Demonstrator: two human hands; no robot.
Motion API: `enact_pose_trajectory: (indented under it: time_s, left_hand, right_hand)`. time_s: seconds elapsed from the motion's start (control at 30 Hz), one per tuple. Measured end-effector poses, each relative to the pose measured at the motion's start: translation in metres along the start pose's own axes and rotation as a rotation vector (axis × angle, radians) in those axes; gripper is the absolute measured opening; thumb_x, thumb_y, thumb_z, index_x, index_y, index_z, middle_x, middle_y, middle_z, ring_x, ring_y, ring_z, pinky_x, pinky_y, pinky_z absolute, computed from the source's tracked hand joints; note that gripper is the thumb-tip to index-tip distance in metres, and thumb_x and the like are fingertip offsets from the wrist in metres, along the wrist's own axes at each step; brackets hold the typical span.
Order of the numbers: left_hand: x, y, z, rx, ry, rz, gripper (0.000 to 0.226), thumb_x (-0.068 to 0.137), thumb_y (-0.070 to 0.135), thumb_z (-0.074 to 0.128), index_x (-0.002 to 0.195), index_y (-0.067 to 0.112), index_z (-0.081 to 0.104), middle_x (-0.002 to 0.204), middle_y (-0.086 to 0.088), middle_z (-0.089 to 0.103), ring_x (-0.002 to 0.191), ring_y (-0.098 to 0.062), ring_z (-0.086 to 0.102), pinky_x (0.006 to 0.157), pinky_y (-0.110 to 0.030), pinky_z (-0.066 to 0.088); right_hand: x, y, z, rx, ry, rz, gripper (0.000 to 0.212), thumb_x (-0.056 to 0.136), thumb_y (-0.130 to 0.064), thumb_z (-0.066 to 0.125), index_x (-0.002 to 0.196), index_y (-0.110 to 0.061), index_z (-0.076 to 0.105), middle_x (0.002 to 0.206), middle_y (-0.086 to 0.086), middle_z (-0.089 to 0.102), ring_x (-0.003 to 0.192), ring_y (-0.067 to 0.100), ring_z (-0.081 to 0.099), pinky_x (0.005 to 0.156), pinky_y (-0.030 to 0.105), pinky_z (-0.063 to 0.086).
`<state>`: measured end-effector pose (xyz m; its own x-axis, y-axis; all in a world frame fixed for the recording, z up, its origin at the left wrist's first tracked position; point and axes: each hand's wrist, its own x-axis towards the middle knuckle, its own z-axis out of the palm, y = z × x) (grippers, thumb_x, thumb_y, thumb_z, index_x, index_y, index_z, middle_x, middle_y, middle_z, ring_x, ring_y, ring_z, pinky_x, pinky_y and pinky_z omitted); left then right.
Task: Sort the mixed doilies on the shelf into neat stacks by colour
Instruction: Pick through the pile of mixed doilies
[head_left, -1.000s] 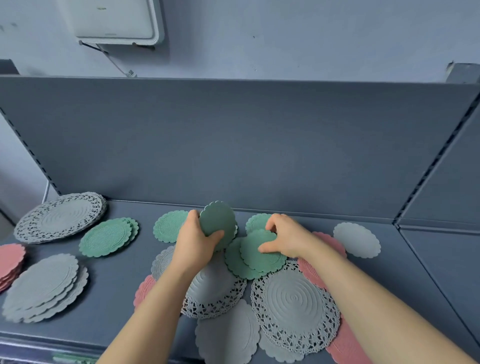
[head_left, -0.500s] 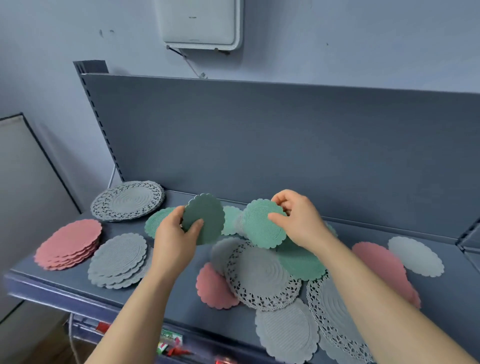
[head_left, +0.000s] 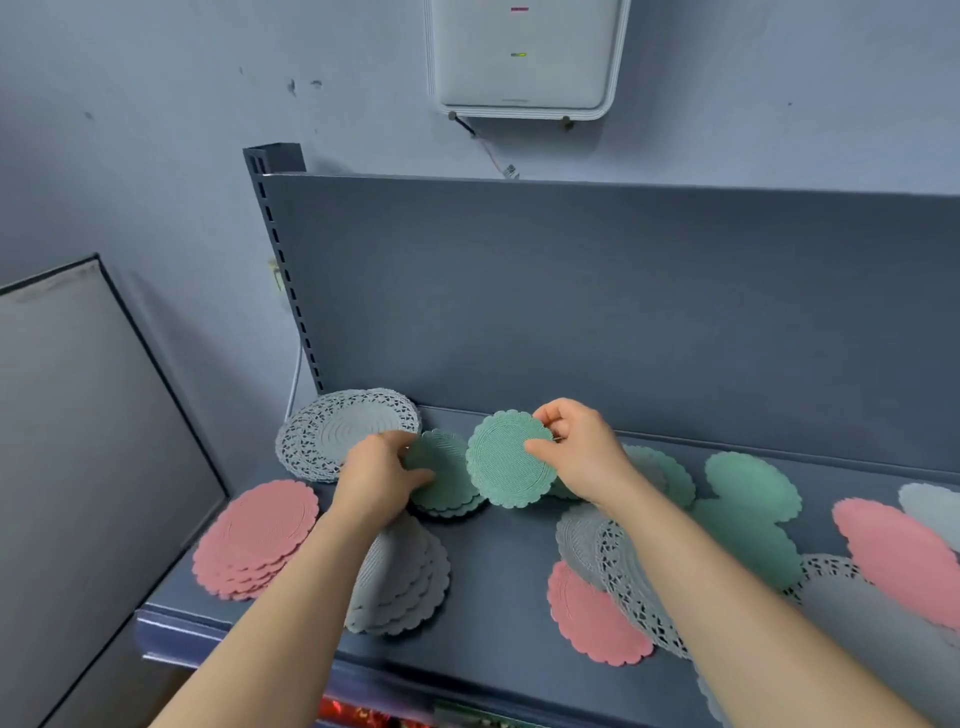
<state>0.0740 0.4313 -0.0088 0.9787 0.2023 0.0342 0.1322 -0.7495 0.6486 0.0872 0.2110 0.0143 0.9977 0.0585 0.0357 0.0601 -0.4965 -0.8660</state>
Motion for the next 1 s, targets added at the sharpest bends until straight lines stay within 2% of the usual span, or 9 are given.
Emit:
enact_pose_trajectory:
  time_s: [0.1, 0.17, 0.27, 0.43, 0.53, 0.6, 0.7, 0.83, 1.0]
  left_hand:
    - [0.006, -0.004, -0.001, 0.092, -0.02, 0.07, 0.059, 0.073, 0.028, 0.078, 0.127, 0.016, 0.057, 0.112, -0.01, 0.061, 0.1, -0.025, 0.059, 0.085, -0.03, 0.044]
    - [0.006, -0.007, -0.003, 0.148, -0.009, 0.135, 0.046, 0.078, 0.03, 0.074, 0.119, 0.014, 0.061, 0.109, -0.01, 0.061, 0.097, -0.026, 0.059, 0.082, -0.032, 0.046]
    - [0.001, -0.013, -0.008, 0.148, 0.04, 0.226, 0.024, 0.088, 0.025, 0.06, 0.105, 0.008, 0.065, 0.101, -0.01, 0.067, 0.094, -0.031, 0.061, 0.08, -0.037, 0.05]
    - [-0.017, -0.027, -0.02, 0.249, 0.065, 0.307, 0.023, 0.092, 0.033, 0.052, 0.102, 0.018, 0.066, 0.1, -0.003, 0.065, 0.088, -0.025, 0.061, 0.076, -0.035, 0.051]
    - [-0.025, -0.033, -0.02, 0.299, 0.038, 0.314, 0.022, 0.091, 0.036, 0.052, 0.1, 0.022, 0.065, 0.1, 0.0, 0.062, 0.092, -0.022, 0.059, 0.076, -0.032, 0.05]
    - [-0.029, -0.035, -0.019, 0.328, 0.022, 0.312, 0.022, 0.091, 0.037, 0.051, 0.101, 0.022, 0.064, 0.101, 0.002, 0.061, 0.094, -0.021, 0.058, 0.074, -0.03, 0.048]
    - [-0.03, -0.036, -0.018, 0.344, 0.042, 0.33, 0.022, 0.091, 0.038, 0.05, 0.101, 0.023, 0.063, 0.101, 0.002, 0.061, 0.096, -0.021, 0.058, 0.074, -0.03, 0.046]
    - [-0.027, -0.032, -0.015, 0.35, 0.073, 0.354, 0.022, 0.091, 0.036, 0.05, 0.102, 0.023, 0.064, 0.101, 0.003, 0.062, 0.095, -0.02, 0.058, 0.073, -0.029, 0.047]
    - [-0.032, 0.002, 0.005, 0.304, 0.112, 0.465, 0.022, 0.088, 0.031, 0.056, 0.098, 0.016, 0.069, 0.095, -0.003, 0.067, 0.09, -0.029, 0.06, 0.073, -0.033, 0.047]
  right_hand:
    - [0.005, -0.002, 0.016, -0.022, 0.035, 0.031, 0.017, 0.081, -0.009, 0.067, 0.091, -0.018, 0.059, 0.092, 0.007, 0.072, 0.076, 0.022, 0.06, 0.076, 0.039, 0.052]
    - [0.008, -0.003, 0.024, -0.032, 0.052, 0.051, 0.017, 0.08, -0.01, 0.066, 0.09, -0.021, 0.058, 0.093, 0.005, 0.071, 0.078, 0.024, 0.062, 0.075, 0.039, 0.052]
    - [0.011, -0.005, 0.035, -0.016, 0.056, 0.069, 0.017, 0.08, -0.011, 0.067, 0.091, -0.021, 0.059, 0.093, 0.006, 0.07, 0.073, 0.018, 0.057, 0.071, 0.036, 0.05]
    - [0.02, -0.01, 0.063, -0.056, 0.012, 0.077, 0.02, 0.08, -0.012, 0.065, 0.099, -0.018, 0.06, 0.098, 0.002, 0.064, 0.078, 0.015, 0.054, 0.065, 0.025, 0.042]
    - [0.023, -0.01, 0.077, -0.24, -0.01, 0.038, 0.029, 0.083, -0.012, 0.062, 0.112, -0.015, 0.06, 0.108, 0.001, 0.058, 0.09, 0.017, 0.055, 0.073, 0.024, 0.041]
    - [0.022, -0.009, 0.083, -0.386, -0.041, 0.009, 0.037, 0.086, -0.015, 0.061, 0.123, -0.014, 0.056, 0.122, 0.005, 0.054, 0.104, 0.022, 0.056, 0.087, 0.029, 0.045]
    - [0.018, -0.008, 0.084, -0.525, -0.035, -0.047, 0.043, 0.09, -0.022, 0.059, 0.131, -0.015, 0.051, 0.131, 0.005, 0.048, 0.122, 0.023, 0.044, 0.102, 0.034, 0.039]
    - [0.003, -0.011, 0.07, -0.639, 0.022, -0.132, 0.04, 0.093, -0.026, 0.053, 0.132, -0.015, 0.051, 0.132, 0.003, 0.051, 0.123, 0.023, 0.042, 0.101, 0.031, 0.035]
    - [-0.035, -0.002, 0.023, -0.69, 0.112, -0.159, 0.036, 0.096, -0.03, 0.048, 0.129, -0.017, 0.054, 0.131, -0.001, 0.056, 0.121, 0.021, 0.047, 0.102, 0.031, 0.034]
